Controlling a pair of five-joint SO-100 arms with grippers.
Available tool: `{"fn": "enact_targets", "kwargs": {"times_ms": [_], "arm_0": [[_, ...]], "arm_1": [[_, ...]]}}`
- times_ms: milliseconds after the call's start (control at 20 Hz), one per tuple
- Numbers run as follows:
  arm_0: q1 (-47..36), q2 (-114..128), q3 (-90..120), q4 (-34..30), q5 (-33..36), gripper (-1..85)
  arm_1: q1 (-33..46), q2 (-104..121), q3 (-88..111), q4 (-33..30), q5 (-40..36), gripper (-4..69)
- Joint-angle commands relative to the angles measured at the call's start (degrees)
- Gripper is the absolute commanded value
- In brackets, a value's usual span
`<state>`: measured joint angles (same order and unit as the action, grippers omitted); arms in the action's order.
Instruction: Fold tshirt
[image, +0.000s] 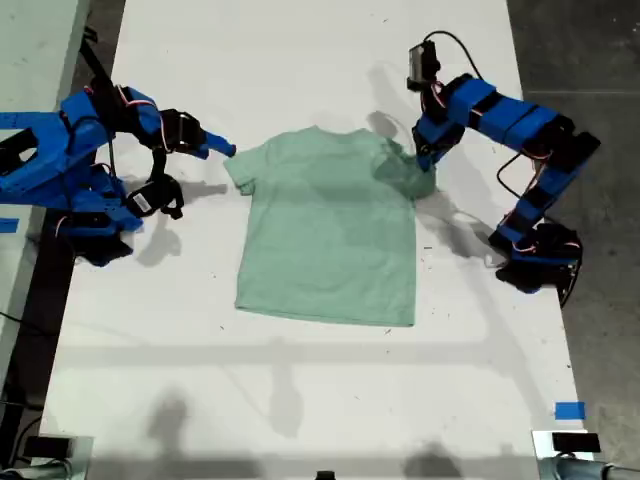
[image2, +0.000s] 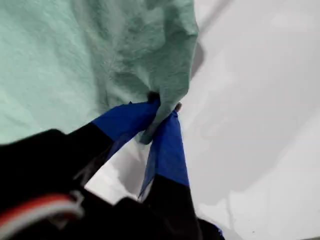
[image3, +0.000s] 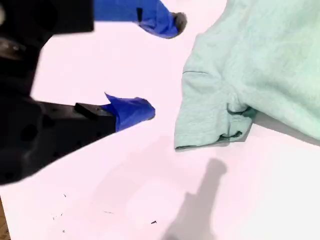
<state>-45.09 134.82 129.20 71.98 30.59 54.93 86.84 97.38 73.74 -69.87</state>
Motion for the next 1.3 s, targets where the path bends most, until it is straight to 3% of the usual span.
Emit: {"fn": "enact_targets", "kwargs": {"times_ms": [0, 150, 450, 1000, 1050, 1100, 1150, 1250], "arm_0": [[0.88, 0.09, -0.7, -1.23, -1.05, 23.1], [1.05, 0.09, -0.62, -1.41, -1.14, 23.3], [1.05, 0.09, -0.62, -1.58, -1.14, 23.3], [2.46, 0.18, -0.18, -1.93, -2.29, 25.3], [2.55, 0.18, -0.09, -2.02, -2.37, 25.6], [2.55, 0.18, 0.0, -2.11, -2.46, 25.9], [2.55, 0.18, 0.0, -2.02, -2.55, 26.1], [2.55, 0.18, 0.0, -1.93, -2.72, 25.6]], "arm_1": [[-1.05, 8.88, -8.79, 5.98, 0.79, -1.5], [-7.21, 8.44, -19.34, 10.28, 4.48, -1.5], [-22.24, -7.03, -40.96, 10.9, 13.01, -1.5], [-32.34, -34.54, -45.97, -11.34, 21.97, -1.5], [-32.61, -35.86, -46.05, -12.39, 21.97, 5.6], [-32.78, -36.21, -46.67, -12.13, 21.8, 23.6], [-32.96, -34.89, -46.76, -11.25, 21.27, 32.6], [-32.87, -28.74, -46.85, -7.12, 20.65, 27.8]]}}
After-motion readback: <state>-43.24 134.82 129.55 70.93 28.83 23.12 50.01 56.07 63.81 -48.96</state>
